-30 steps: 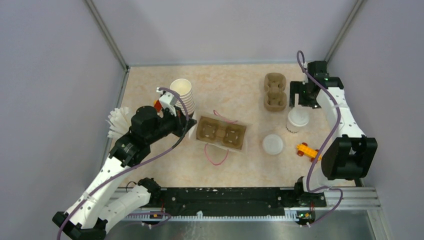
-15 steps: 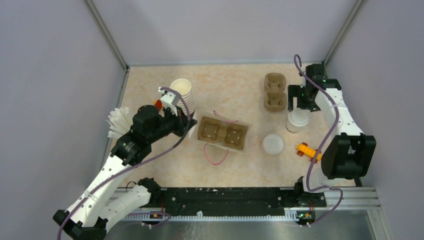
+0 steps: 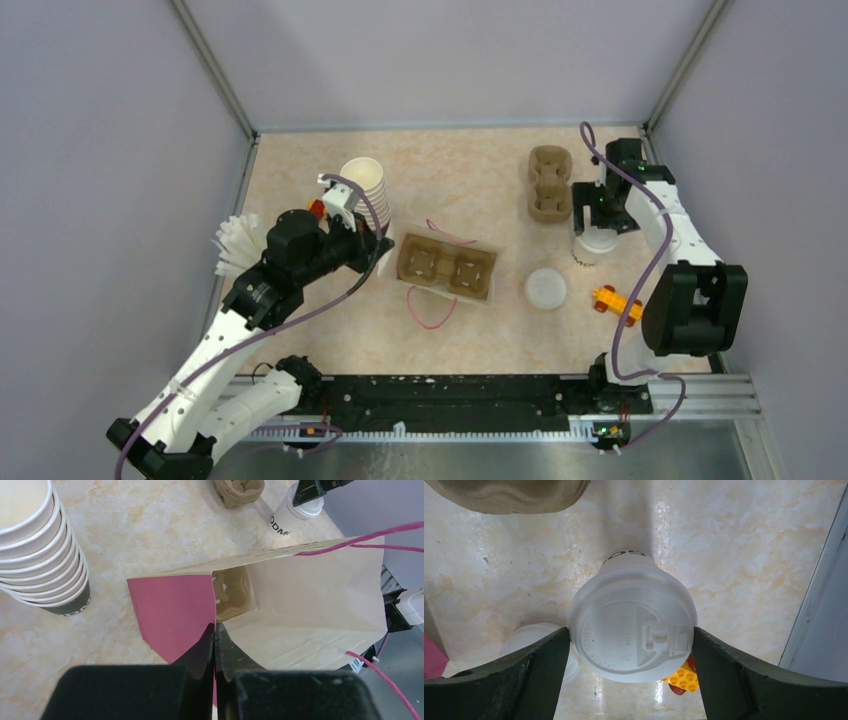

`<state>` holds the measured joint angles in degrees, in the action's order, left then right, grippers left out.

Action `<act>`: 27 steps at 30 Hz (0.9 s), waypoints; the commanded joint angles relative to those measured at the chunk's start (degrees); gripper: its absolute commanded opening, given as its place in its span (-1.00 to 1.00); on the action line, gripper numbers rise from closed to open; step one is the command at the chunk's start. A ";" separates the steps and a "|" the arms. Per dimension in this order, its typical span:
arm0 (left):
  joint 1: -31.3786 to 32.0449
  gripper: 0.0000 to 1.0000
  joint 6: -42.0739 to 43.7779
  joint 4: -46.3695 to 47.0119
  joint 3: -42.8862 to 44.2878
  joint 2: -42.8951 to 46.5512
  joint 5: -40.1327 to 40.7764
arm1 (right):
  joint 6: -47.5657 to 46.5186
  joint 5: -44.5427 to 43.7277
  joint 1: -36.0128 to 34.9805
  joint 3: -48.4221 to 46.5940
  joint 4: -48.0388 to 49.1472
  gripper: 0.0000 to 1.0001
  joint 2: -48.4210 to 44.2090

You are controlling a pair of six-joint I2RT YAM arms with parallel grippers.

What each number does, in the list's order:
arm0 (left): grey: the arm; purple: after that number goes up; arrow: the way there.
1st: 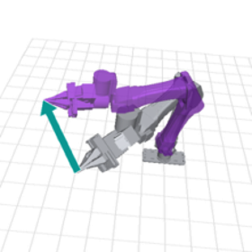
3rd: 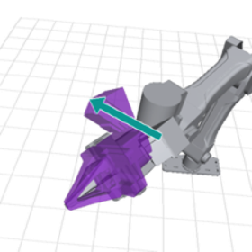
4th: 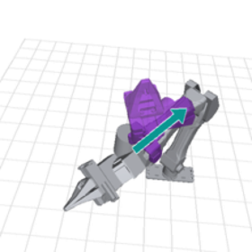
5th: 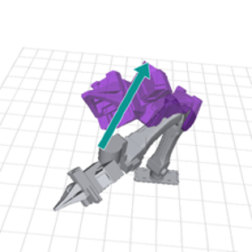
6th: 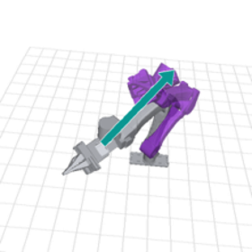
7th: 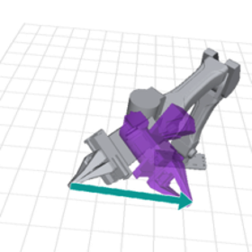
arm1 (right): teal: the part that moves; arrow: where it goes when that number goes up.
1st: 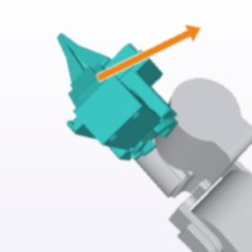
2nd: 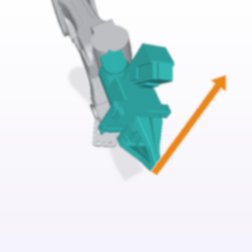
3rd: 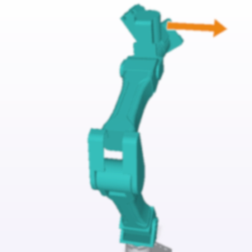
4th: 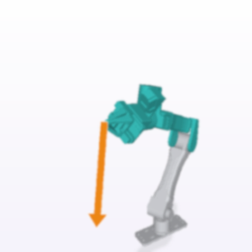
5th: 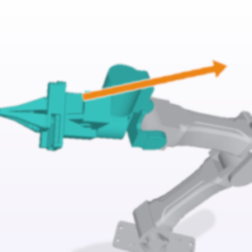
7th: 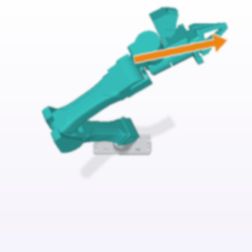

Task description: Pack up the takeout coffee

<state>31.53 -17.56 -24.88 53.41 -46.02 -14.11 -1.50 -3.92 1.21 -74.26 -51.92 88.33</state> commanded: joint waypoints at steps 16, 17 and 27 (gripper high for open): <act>0.11 -1.00 0.86 0.90 1.45 0.35 0.22 | 0.13 0.08 0.37 -0.54 0.88 0.65 0.24; 0.09 -1.00 0.80 0.89 1.48 0.32 0.22 | 0.17 0.14 0.37 -0.74 0.75 0.65 0.26; 0.11 -1.00 0.69 0.71 1.36 0.45 0.17 | 1.06 0.47 0.36 -3.36 -0.75 0.75 0.32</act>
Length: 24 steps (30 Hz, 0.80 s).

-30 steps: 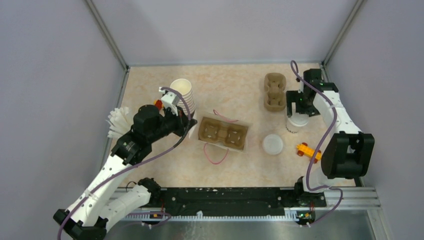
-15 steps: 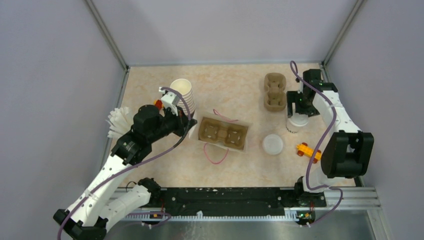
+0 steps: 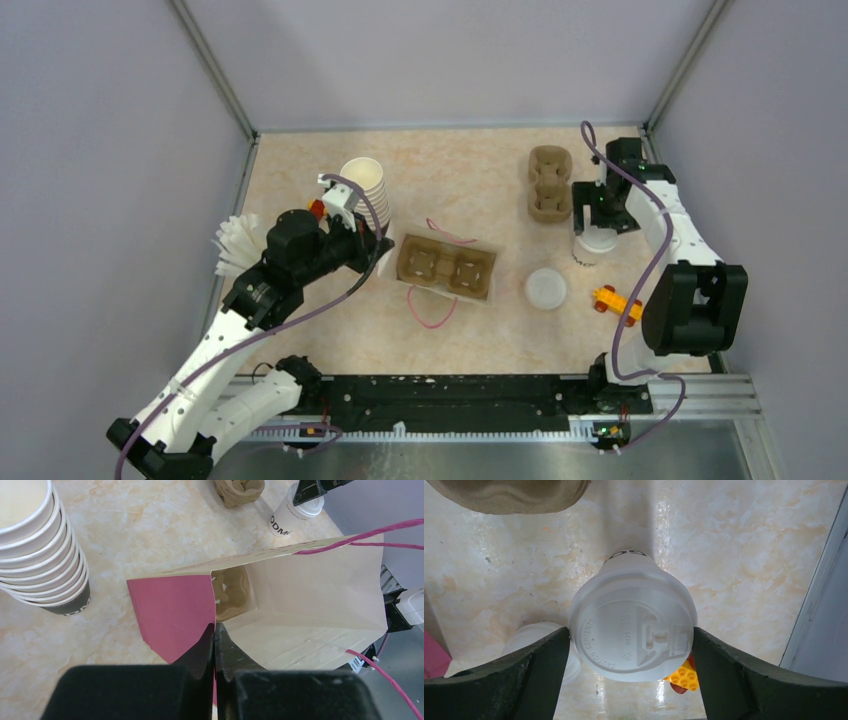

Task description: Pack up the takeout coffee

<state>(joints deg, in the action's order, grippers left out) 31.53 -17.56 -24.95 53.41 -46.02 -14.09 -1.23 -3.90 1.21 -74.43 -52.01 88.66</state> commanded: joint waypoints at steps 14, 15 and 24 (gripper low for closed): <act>0.09 -1.00 0.47 1.00 1.35 0.21 -0.15 | 2.63 0.85 1.37 -2.76 -0.58 0.78 0.21; 0.04 -1.00 0.51 0.99 1.39 0.18 -0.15 | 2.75 0.97 1.34 -2.59 -0.55 0.82 0.14; 0.11 -1.00 0.47 0.78 1.44 0.41 -0.11 | 2.73 1.84 1.78 -1.28 0.14 0.78 0.53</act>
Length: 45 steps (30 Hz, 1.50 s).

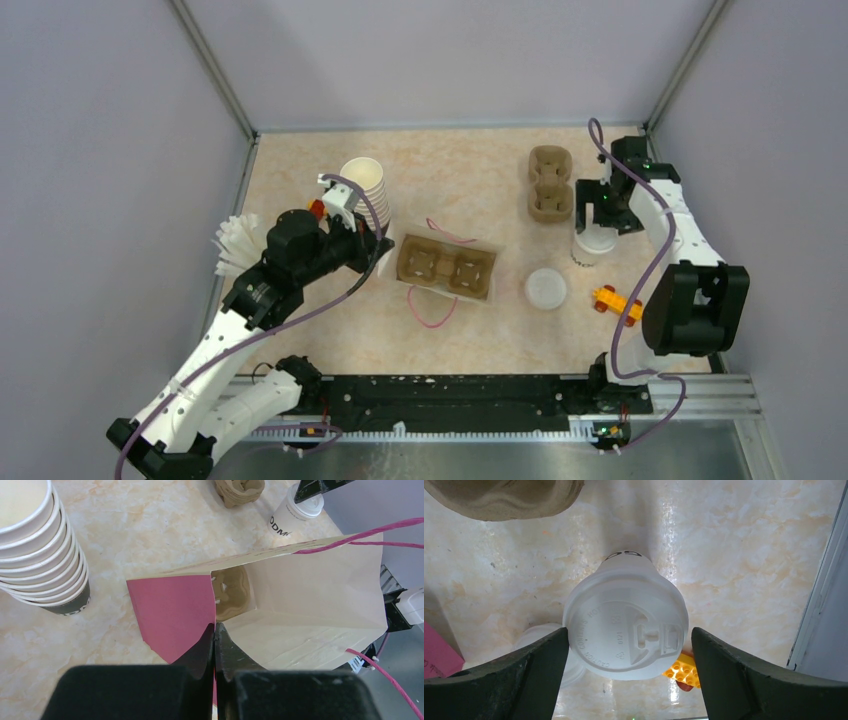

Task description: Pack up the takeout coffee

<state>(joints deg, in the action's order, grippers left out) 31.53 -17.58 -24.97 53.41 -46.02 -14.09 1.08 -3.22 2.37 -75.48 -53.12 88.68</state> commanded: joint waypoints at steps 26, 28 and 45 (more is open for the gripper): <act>0.08 -1.00 0.45 0.01 1.85 0.72 0.72 | 0.13 2.06 0.62 2.00 1.75 0.52 1.04; 0.10 -1.00 0.24 -0.26 1.79 0.67 1.15 | 0.28 2.54 0.66 1.38 1.27 0.49 0.75; 0.10 -1.00 -0.38 -1.33 1.55 0.89 1.16 | 4.72 9.48 -0.62 -9.13 -10.69 0.36 -12.68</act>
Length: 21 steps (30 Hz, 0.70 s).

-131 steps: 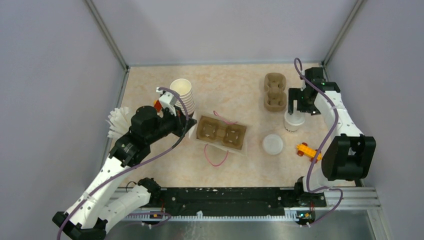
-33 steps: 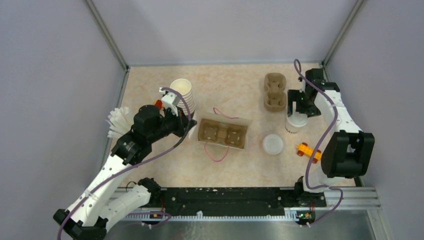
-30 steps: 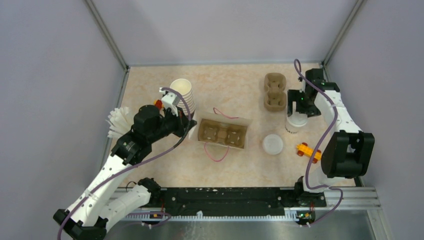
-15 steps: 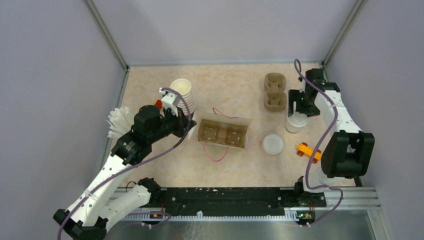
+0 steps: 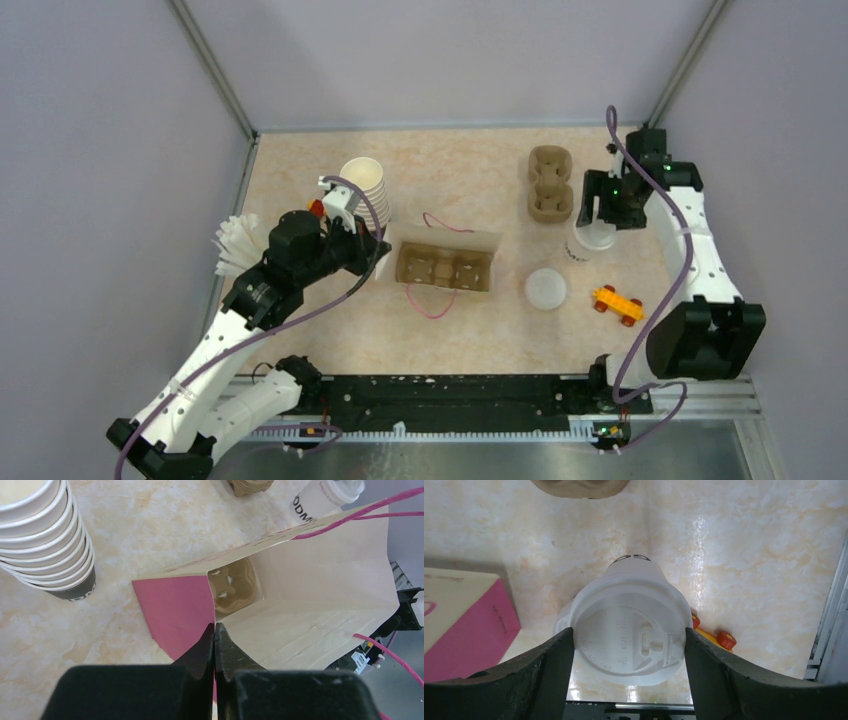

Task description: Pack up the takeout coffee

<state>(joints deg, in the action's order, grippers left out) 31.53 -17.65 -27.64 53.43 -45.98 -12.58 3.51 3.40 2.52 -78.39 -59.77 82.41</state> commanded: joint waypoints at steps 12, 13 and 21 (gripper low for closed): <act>0.07 -1.00 0.50 0.64 2.28 -0.08 -1.85 | 10.61 14.68 -13.14 -27.16 -14.76 0.29 -17.83; 0.11 -1.00 0.51 0.58 2.37 -0.06 -1.93 | 11.51 17.19 -13.13 -28.07 -14.75 0.29 -18.59; 0.11 -1.00 0.34 0.35 3.72 -1.28 -3.48 | 18.37 34.63 -13.13 -28.43 -8.88 0.27 -25.24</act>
<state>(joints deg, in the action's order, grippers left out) 31.53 -17.82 -28.36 54.15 -46.78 -14.35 16.88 25.98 -10.35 -108.81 -72.62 59.81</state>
